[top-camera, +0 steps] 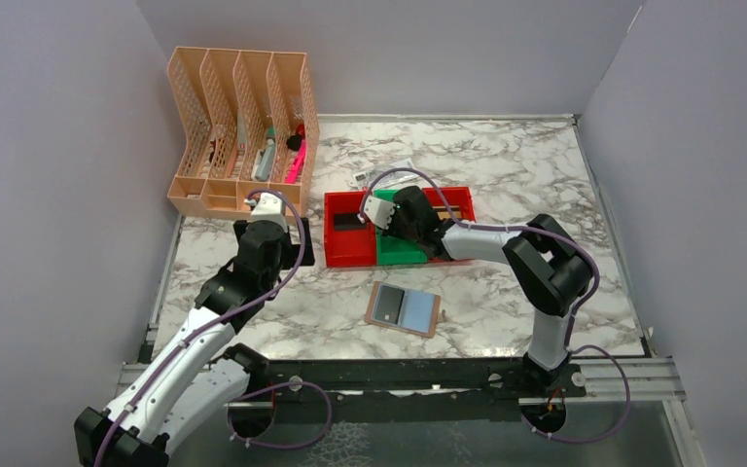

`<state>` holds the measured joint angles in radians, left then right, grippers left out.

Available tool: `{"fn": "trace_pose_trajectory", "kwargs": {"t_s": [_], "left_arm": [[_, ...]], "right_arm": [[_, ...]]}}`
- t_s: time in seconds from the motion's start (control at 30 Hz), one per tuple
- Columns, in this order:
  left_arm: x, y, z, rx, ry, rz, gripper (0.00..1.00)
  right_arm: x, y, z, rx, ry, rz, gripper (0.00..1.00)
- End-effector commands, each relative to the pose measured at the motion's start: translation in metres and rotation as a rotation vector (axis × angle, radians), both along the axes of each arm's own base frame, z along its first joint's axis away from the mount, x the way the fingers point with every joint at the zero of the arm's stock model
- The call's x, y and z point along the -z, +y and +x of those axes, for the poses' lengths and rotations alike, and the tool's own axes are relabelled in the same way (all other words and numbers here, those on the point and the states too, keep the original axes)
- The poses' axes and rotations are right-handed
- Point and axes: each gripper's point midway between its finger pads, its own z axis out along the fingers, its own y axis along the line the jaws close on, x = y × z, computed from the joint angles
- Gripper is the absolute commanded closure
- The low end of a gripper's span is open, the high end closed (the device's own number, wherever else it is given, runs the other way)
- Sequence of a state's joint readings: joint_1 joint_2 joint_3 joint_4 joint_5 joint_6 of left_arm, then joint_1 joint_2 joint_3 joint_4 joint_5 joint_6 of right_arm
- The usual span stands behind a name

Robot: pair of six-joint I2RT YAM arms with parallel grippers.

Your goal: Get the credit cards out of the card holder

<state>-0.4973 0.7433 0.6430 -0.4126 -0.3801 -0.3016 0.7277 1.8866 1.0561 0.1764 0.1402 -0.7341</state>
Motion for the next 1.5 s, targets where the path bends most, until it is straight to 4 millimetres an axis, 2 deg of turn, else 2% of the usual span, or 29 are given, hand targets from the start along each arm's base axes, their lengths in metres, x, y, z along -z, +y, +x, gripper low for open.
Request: {"fn": "trace_pose_trajectory", "kwargs": {"t_s": [0.0,0.27,0.33,0.43,0.53,0.6,0.63,0.73,0.83,0.9,1.03,1.1,1.23,1.47], "left_arm": [[-0.001,-0.003,0.002,0.019,-0.005,-0.009,0.01],[-0.001,-0.003,0.002,0.020,-0.005,-0.012,0.01],[-0.001,-0.003,0.003,0.019,-0.004,-0.012,0.01],[0.000,-0.003,0.003,0.019,-0.002,-0.011,0.01],[0.000,-0.002,0.003,0.017,-0.001,-0.010,0.01],[0.001,-0.003,0.003,0.018,0.001,-0.011,0.01],[0.001,-0.003,0.003,0.018,0.002,-0.011,0.01],[0.001,-0.002,0.004,0.016,0.004,-0.010,0.01],[0.001,-0.002,0.003,0.018,0.002,-0.013,0.01],[0.000,-0.005,0.003,0.034,0.003,-0.018,0.01],[-0.002,-0.018,-0.003,0.128,0.027,-0.031,0.01],[0.000,-0.020,-0.003,0.145,0.041,-0.027,0.01],[0.004,-0.034,-0.007,0.237,0.079,-0.032,0.01],[0.010,-0.097,-0.030,0.498,0.153,-0.290,0.04]], "right_arm": [[0.001,0.014,-0.003,-0.036,0.033,0.028,0.77],[-0.011,0.014,0.006,0.023,-0.006,0.074,0.77],[-0.023,0.015,0.009,0.061,-0.018,0.129,0.77],[-0.052,0.021,0.006,0.116,-0.013,0.271,0.77],[-0.077,0.027,-0.008,0.179,0.053,0.461,0.77],[-0.084,0.028,-0.016,0.257,0.130,0.576,0.75],[-0.081,0.029,-0.021,0.317,0.197,0.619,0.74],[-0.053,0.030,-0.049,0.512,0.476,0.640,0.80],[-0.037,0.032,-0.075,0.619,0.658,0.647,0.81],[-0.046,0.034,-0.088,0.595,0.698,0.708,0.81],[-0.086,0.036,-0.110,0.502,0.739,0.813,0.76],[-0.092,0.032,-0.121,0.513,0.762,0.813,0.75],[-0.078,0.015,-0.148,0.591,0.824,0.836,0.75],[-0.062,0.003,-0.199,0.577,0.985,0.959,0.71]]}}
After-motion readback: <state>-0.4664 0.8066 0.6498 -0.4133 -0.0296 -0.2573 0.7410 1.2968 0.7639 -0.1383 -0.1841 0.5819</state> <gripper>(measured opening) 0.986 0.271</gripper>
